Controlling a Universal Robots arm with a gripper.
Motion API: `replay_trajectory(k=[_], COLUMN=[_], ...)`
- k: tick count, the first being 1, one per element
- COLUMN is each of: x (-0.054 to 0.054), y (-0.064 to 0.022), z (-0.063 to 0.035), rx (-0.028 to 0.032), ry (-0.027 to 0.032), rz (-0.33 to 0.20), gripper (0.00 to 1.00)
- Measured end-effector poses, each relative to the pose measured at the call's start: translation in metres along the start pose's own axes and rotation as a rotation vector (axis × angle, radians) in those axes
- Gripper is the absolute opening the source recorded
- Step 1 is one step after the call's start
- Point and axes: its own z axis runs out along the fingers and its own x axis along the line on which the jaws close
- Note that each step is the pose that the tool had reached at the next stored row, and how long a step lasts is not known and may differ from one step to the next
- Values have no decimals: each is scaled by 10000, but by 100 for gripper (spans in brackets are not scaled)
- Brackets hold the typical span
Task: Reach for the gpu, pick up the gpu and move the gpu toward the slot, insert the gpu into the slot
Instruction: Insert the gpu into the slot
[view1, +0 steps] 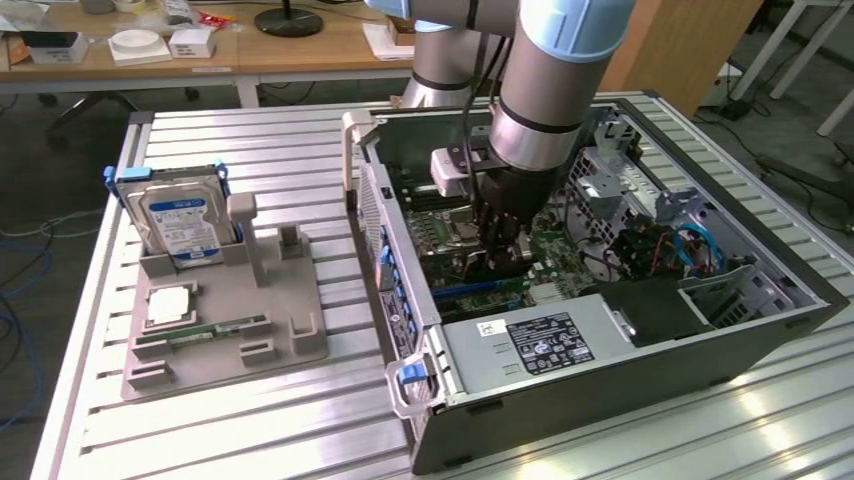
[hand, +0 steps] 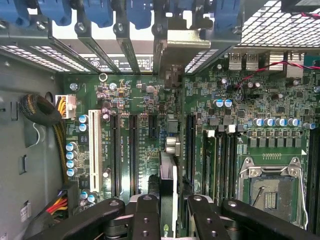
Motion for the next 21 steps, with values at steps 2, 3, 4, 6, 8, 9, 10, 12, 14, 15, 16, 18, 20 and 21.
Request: replay_trajectory(k=[2, 3, 4, 6, 8, 9, 10, 12, 14, 15, 16, 18, 20, 21], x=[0, 0, 0, 0, 0, 0, 0, 0, 1, 1, 1, 1, 1, 1], y=[2, 8, 14, 25, 29, 32, 34, 42, 47, 50, 52, 57, 63, 63], z=[1, 1, 1, 0, 1, 0, 1, 2, 2, 2, 2, 2, 2, 2], rx=[1, 2, 1, 0, 1, 0, 1, 1, 0, 0, 0, 0, 0, 0], ry=[-1, -2, -1, 0, -1, 0, -1, -1, 0, 0, 0, 0, -1, 0], rz=[-1, 0, 0, 0, -2, -1, -1, 1, 0, 0, 0, 0, 0, -1], gripper=[26, 26, 26, 26, 26, 26, 26, 26, 26, 26, 26, 26, 26, 26])
